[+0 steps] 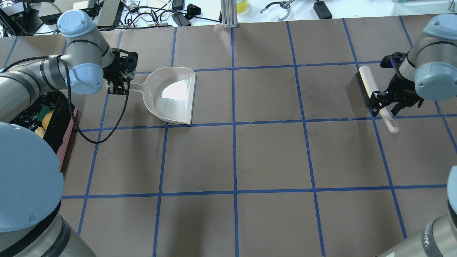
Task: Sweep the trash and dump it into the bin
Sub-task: 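Lower the brush with the right gripper and set the dustpan down with the left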
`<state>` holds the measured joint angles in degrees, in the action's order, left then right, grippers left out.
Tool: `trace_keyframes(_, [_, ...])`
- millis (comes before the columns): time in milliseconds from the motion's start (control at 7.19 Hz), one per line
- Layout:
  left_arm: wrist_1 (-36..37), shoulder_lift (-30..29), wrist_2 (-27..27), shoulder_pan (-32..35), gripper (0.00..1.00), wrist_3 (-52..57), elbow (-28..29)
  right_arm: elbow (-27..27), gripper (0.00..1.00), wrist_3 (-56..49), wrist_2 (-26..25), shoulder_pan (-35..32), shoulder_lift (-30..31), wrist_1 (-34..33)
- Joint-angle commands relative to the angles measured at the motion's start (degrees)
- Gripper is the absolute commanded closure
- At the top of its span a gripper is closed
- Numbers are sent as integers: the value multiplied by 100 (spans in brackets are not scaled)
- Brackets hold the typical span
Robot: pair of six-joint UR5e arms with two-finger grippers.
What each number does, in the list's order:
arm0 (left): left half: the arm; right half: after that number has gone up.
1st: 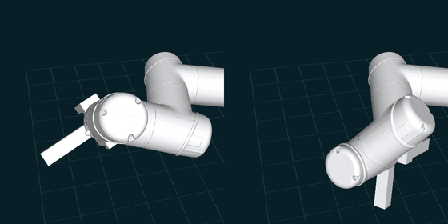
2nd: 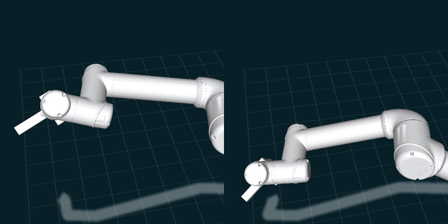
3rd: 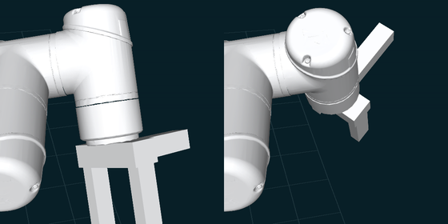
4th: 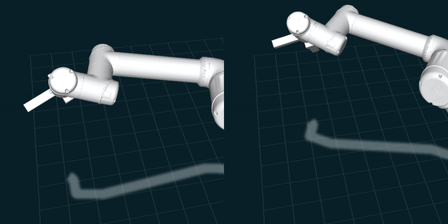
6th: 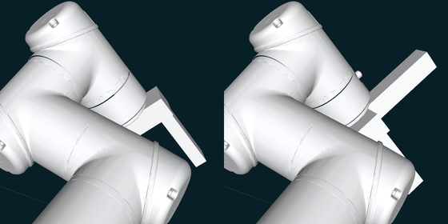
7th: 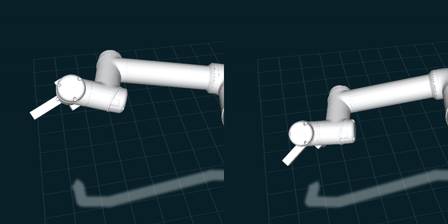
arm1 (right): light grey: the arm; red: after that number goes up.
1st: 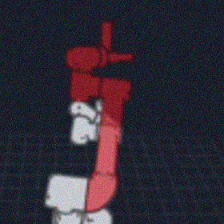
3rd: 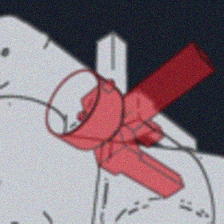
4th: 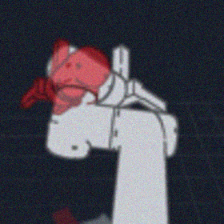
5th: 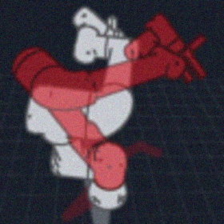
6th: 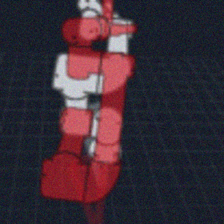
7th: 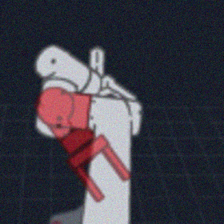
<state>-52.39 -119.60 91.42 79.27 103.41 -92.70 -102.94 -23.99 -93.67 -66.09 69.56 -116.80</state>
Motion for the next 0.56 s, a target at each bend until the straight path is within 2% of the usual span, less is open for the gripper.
trace_keyframes(0, [19, 198, -45, 27, 0, -41, -11, 351, 21, 17, 51, -9, 49, 78])
trace_keyframes(278, [-51, 724, -107, 342, 0, -467, -55, 652, 12, 147, 60, -79, 75, 403])
trace_keyframes(417, [-130, 1102, -81, 456, 0, -1237, -99, 662, 11, 209, 60, -175, 258, 412])
